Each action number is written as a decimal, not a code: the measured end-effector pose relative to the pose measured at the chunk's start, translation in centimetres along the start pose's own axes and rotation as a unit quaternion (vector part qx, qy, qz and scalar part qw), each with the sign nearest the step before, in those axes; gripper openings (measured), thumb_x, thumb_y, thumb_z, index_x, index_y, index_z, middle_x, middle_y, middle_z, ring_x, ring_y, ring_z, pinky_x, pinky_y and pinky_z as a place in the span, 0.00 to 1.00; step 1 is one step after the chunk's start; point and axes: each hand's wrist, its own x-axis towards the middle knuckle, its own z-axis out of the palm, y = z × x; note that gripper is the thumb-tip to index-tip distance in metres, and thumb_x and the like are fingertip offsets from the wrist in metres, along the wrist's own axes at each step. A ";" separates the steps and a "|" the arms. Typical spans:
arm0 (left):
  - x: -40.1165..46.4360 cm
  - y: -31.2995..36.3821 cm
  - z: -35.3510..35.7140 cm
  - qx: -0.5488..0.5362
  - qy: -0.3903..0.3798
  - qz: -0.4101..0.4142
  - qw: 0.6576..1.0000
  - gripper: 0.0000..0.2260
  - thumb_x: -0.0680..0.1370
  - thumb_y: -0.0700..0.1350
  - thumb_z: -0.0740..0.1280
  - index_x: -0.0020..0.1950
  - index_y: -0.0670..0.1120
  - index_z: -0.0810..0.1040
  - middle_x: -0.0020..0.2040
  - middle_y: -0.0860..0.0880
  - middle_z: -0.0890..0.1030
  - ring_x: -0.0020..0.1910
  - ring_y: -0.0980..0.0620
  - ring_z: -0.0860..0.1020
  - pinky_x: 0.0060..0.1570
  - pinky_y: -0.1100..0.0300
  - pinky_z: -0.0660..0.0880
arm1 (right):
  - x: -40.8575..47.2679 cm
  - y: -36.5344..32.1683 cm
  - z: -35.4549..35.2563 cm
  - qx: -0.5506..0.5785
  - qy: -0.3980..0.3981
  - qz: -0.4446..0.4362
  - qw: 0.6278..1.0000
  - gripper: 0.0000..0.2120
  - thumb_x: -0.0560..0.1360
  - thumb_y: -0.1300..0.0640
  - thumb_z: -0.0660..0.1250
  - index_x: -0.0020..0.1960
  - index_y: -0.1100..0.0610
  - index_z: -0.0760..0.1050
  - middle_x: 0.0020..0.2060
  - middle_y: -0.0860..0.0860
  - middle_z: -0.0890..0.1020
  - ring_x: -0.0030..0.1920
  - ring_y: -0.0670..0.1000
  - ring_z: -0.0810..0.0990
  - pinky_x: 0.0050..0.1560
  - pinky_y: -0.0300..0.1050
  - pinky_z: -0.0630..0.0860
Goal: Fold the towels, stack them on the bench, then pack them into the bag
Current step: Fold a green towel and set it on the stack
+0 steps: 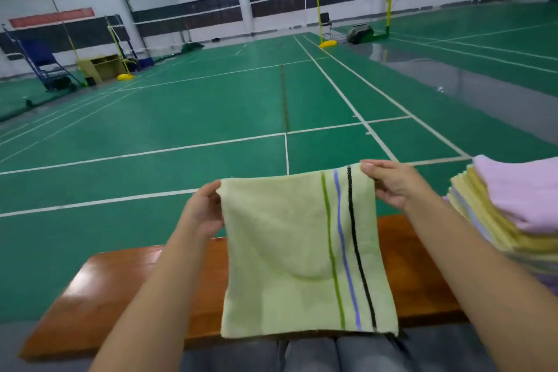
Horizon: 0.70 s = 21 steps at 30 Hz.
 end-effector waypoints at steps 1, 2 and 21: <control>0.1 -1.0 0.3 0.014 0.006 -0.012 1.000 0.08 0.77 0.44 0.63 0.40 0.43 0.74 0.27 0.50 0.75 0.29 0.54 0.75 0.29 0.63 0.73 | -0.2 1.3 0.4 -0.034 0.017 -0.018 0.999 0.07 0.74 0.65 0.68 0.52 0.61 0.78 0.39 0.54 0.83 0.32 0.46 0.83 0.32 0.37 0.80; -0.2 -2.0 1.0 0.027 0.010 -0.016 0.999 0.09 0.78 0.43 0.62 0.39 0.43 0.73 0.26 0.50 0.74 0.26 0.55 0.74 0.27 0.65 0.73 | -0.5 2.3 0.9 -0.079 0.034 -0.041 0.995 0.07 0.74 0.64 0.69 0.52 0.60 0.78 0.39 0.54 0.82 0.31 0.45 0.81 0.31 0.35 0.78; -6.9 -12.7 5.7 0.217 -0.077 0.023 0.973 0.04 0.79 0.38 0.65 0.49 0.37 0.77 0.39 0.44 0.82 0.40 0.49 0.81 0.51 0.52 0.79 | -7.7 10.2 4.2 -0.303 -0.050 -0.174 0.936 0.05 0.70 0.60 0.74 0.44 0.54 0.80 0.39 0.44 0.83 0.41 0.40 0.81 0.44 0.36 0.77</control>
